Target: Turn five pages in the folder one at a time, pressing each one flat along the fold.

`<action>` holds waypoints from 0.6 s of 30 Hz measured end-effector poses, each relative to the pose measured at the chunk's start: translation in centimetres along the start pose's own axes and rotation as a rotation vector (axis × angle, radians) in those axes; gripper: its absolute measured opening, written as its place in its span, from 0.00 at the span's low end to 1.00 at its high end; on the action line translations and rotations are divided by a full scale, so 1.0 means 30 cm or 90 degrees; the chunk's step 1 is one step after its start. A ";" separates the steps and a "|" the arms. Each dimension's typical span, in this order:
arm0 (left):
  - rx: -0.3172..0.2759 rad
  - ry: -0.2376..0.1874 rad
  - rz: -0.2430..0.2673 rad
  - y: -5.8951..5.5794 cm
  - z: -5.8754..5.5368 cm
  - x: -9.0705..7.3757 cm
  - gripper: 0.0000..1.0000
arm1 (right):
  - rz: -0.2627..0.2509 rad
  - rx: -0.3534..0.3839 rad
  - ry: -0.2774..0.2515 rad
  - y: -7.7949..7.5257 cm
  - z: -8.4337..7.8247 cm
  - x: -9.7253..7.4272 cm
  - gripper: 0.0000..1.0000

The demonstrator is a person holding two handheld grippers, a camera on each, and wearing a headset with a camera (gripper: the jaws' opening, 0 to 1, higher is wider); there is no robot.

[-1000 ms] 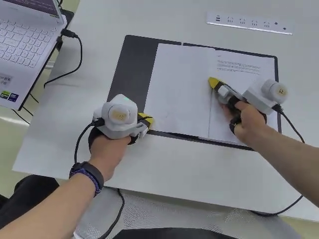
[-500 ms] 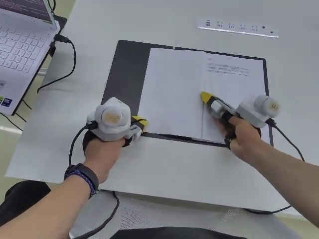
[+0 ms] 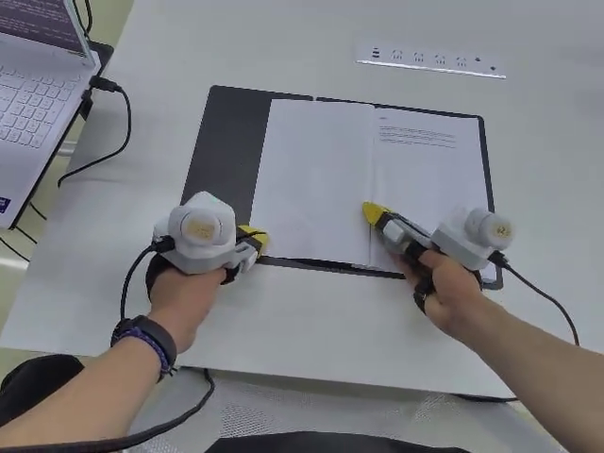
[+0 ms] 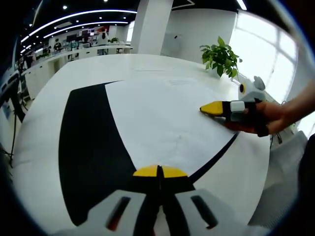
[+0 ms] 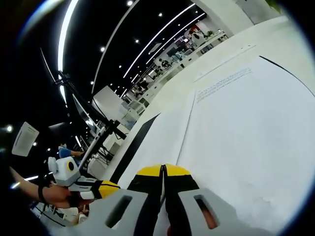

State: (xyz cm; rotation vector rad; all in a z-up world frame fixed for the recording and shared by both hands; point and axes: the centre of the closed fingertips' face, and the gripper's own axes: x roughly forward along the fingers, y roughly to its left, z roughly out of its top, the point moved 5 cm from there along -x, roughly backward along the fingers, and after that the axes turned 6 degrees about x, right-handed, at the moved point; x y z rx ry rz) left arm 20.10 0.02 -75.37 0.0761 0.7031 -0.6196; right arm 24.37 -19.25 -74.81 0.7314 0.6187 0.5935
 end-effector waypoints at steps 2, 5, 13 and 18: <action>0.002 0.000 -0.001 -0.003 0.002 -0.003 0.00 | 0.000 0.001 0.002 0.005 -0.010 -0.009 0.00; 0.004 -0.001 -0.001 -0.006 0.004 -0.006 0.00 | 0.000 0.000 0.006 0.009 -0.023 -0.020 0.00; 0.008 -0.001 -0.006 -0.008 0.008 -0.010 0.00 | 0.000 0.008 0.010 -0.005 -0.046 -0.044 0.00; 0.010 -0.001 -0.007 -0.001 0.005 -0.004 0.00 | 0.001 0.006 0.019 -0.011 -0.064 -0.058 0.00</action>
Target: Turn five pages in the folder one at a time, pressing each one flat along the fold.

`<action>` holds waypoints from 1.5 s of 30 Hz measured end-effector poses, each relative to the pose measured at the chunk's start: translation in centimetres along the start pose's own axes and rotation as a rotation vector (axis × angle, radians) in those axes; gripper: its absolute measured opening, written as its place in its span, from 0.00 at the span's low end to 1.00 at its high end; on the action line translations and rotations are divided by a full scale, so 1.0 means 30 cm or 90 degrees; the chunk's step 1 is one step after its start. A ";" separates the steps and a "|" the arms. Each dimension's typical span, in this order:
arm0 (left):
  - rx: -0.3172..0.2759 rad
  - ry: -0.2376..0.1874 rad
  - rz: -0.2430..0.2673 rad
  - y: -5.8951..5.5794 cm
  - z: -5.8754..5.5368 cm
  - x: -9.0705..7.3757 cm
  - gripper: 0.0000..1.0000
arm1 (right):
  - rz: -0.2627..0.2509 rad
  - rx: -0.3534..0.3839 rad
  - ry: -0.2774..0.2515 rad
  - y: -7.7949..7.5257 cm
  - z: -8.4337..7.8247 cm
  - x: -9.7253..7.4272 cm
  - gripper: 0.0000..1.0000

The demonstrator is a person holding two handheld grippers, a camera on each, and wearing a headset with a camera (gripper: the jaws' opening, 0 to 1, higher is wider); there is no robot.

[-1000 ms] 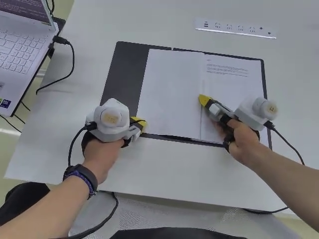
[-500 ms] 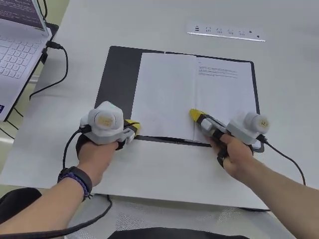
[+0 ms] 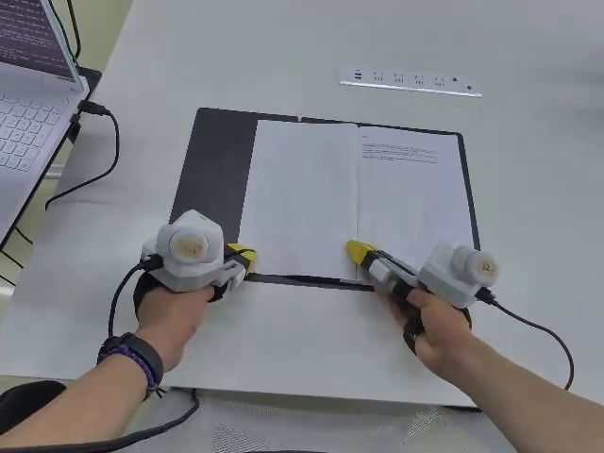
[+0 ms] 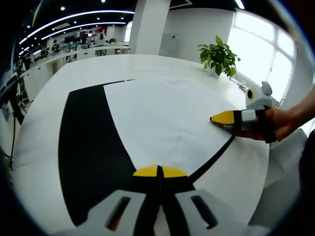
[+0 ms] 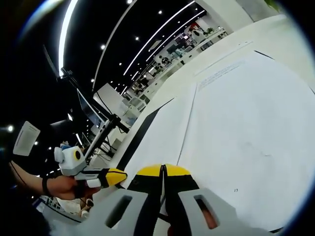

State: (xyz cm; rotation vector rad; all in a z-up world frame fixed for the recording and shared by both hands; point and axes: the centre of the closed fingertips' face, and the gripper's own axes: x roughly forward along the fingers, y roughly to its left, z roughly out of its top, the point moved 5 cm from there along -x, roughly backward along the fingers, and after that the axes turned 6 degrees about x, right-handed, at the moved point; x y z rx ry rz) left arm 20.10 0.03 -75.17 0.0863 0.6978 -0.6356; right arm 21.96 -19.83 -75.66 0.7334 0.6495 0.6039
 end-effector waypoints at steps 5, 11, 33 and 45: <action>0.002 0.001 -0.001 0.002 -0.001 0.002 0.00 | 0.001 0.000 0.006 0.000 -0.028 -0.022 0.00; 0.001 0.001 -0.002 0.000 0.001 0.000 0.00 | 0.002 0.000 0.012 -0.001 -0.051 -0.040 0.00; -0.007 0.001 -0.001 0.005 0.000 0.002 0.00 | -0.003 0.005 0.029 0.007 -0.092 -0.080 0.00; -0.041 0.011 0.012 0.014 -0.005 0.013 0.00 | -0.007 -0.012 0.068 0.024 -0.087 -0.084 0.00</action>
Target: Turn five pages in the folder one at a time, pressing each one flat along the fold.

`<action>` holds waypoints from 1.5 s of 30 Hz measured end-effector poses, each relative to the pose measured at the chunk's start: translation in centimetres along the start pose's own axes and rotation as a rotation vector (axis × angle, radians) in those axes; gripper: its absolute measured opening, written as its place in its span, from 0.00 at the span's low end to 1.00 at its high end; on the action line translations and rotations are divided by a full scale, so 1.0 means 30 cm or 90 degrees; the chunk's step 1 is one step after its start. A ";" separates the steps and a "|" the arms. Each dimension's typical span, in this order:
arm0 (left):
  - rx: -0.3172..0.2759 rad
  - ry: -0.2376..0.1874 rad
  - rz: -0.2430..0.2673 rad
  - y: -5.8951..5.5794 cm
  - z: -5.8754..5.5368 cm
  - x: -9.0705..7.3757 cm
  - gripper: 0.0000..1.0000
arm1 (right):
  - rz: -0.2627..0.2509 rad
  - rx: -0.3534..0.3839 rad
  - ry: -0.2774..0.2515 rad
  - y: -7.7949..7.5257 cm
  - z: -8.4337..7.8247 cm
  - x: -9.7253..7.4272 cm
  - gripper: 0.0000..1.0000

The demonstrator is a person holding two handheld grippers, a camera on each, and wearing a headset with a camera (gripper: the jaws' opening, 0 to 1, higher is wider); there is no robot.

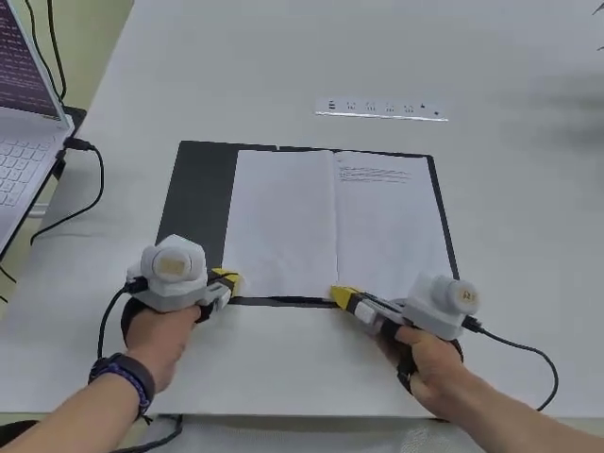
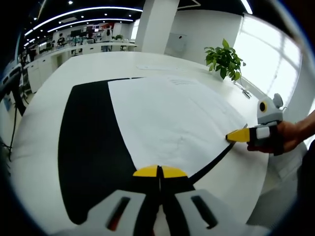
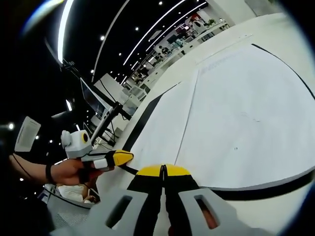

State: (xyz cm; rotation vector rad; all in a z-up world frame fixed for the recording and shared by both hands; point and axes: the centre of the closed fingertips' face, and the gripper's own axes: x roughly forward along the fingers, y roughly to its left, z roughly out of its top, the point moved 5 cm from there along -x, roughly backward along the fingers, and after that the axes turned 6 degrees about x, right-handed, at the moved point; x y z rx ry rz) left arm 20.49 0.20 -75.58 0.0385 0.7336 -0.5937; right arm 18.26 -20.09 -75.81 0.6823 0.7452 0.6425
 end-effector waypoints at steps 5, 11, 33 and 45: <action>-0.003 0.015 -0.012 -0.023 0.007 -0.004 0.05 | 0.007 -0.029 0.011 0.022 0.015 -0.002 0.02; 0.006 -0.010 -0.016 -0.058 0.067 -0.040 0.12 | 0.011 -0.052 0.012 0.029 0.030 -0.022 0.09; 0.020 -0.047 0.023 -0.073 0.127 -0.213 0.32 | -0.030 -0.177 0.012 0.006 0.122 -0.195 0.32; 0.060 -0.064 0.063 -0.045 0.202 -0.324 0.37 | -0.057 -0.189 -0.044 0.009 0.179 -0.324 0.35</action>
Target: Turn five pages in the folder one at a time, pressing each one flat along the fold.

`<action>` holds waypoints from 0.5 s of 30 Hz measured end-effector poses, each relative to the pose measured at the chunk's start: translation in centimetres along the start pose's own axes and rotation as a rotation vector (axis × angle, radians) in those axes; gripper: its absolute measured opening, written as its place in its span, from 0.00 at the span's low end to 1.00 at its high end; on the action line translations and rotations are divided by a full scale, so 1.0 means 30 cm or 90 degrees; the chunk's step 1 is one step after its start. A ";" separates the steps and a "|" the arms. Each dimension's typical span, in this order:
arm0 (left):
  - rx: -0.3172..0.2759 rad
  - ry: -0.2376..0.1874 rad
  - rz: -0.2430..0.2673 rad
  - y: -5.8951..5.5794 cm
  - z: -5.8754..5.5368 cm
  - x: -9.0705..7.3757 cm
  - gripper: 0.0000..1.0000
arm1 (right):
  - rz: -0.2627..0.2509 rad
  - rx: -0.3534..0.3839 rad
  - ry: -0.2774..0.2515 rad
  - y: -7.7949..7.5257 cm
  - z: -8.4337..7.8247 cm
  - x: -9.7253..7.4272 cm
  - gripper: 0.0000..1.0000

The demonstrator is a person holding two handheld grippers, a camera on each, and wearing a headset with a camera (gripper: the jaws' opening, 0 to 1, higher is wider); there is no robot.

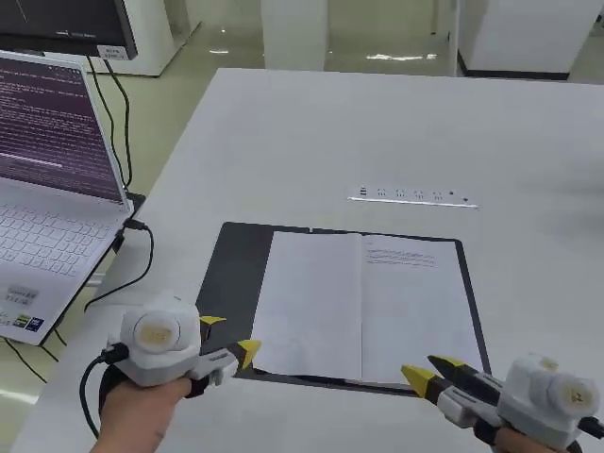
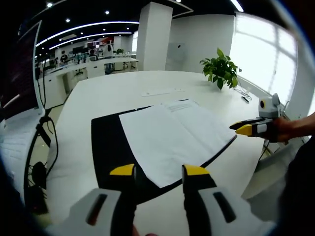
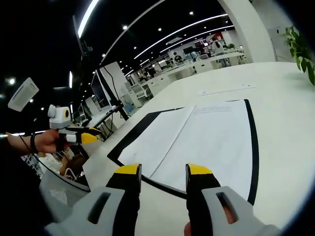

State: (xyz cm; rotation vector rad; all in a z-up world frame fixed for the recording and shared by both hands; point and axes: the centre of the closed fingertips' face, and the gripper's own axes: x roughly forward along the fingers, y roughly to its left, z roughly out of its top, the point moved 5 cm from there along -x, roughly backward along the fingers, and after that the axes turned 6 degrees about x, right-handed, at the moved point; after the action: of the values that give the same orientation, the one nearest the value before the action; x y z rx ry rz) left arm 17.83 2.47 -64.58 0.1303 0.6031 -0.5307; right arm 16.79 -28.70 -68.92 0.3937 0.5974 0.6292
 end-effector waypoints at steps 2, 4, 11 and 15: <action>0.000 -0.007 0.008 0.010 0.016 -0.016 0.38 | -0.008 0.001 -0.010 -0.005 0.013 -0.021 0.35; 0.001 -0.013 0.015 0.014 0.031 -0.031 0.40 | -0.014 -0.007 -0.017 -0.010 0.025 -0.039 0.36; 0.010 -0.036 0.032 0.013 0.082 -0.090 0.47 | -0.030 -0.014 -0.040 -0.021 0.060 -0.097 0.40; 0.016 -0.041 0.038 0.010 0.099 -0.112 0.49 | -0.038 -0.016 -0.052 -0.028 0.073 -0.126 0.42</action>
State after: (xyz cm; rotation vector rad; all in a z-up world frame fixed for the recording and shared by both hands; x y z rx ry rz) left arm 17.14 3.40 -60.22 0.1547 0.5287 -0.4831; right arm 16.07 -32.13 -66.18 0.3750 0.5215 0.5604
